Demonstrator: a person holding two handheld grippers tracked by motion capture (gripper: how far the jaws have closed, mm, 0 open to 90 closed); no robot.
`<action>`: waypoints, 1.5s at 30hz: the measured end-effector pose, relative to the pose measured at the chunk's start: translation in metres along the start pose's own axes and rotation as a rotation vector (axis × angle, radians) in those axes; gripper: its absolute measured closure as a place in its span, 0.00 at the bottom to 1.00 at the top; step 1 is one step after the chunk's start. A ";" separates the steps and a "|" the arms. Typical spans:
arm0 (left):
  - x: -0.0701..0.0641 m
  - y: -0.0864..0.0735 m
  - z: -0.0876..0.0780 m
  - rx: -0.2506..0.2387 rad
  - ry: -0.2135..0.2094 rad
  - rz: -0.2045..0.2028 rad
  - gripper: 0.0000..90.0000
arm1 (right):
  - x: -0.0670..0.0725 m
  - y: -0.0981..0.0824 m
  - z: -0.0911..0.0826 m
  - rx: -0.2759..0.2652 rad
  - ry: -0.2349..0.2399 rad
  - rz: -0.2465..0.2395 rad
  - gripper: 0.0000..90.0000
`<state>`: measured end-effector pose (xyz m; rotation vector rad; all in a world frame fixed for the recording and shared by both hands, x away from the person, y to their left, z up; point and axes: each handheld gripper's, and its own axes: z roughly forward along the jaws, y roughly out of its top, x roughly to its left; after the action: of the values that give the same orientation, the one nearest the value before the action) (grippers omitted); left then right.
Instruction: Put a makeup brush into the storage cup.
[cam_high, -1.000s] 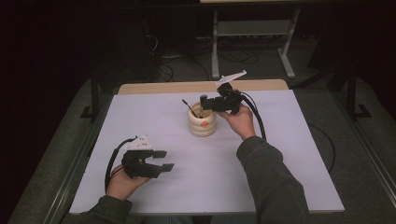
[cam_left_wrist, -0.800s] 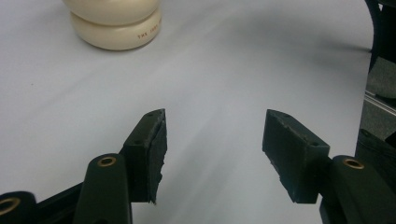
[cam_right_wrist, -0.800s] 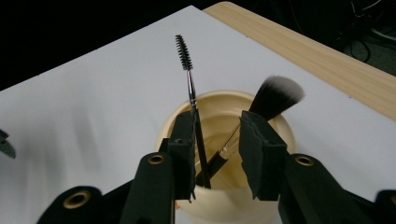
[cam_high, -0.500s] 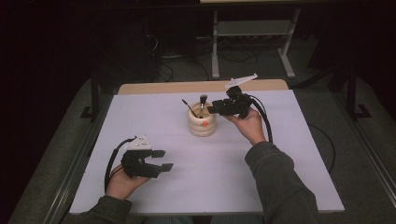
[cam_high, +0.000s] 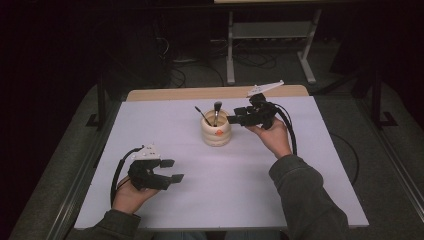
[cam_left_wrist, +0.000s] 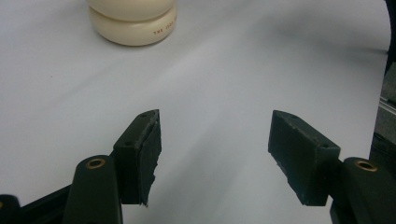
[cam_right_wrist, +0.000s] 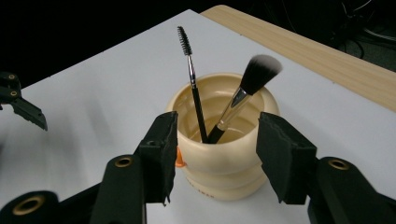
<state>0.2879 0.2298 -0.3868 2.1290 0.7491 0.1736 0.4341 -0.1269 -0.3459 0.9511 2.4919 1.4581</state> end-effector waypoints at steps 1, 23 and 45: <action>0.000 0.000 0.000 0.001 0.003 0.003 0.38 | 0.000 -0.001 -0.001 0.004 0.000 0.005 0.50; 0.001 -0.001 -0.001 -0.008 0.039 -0.007 0.33 | 0.002 -0.027 -0.024 -0.004 -0.036 0.023 0.40; 0.003 -0.001 -0.001 -0.014 0.062 -0.013 0.30 | 0.008 -0.046 -0.040 -0.008 -0.044 0.027 0.33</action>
<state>0.2892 0.2321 -0.3876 2.1131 0.7952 0.2378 0.3906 -0.1685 -0.3598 1.0084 2.4496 1.4376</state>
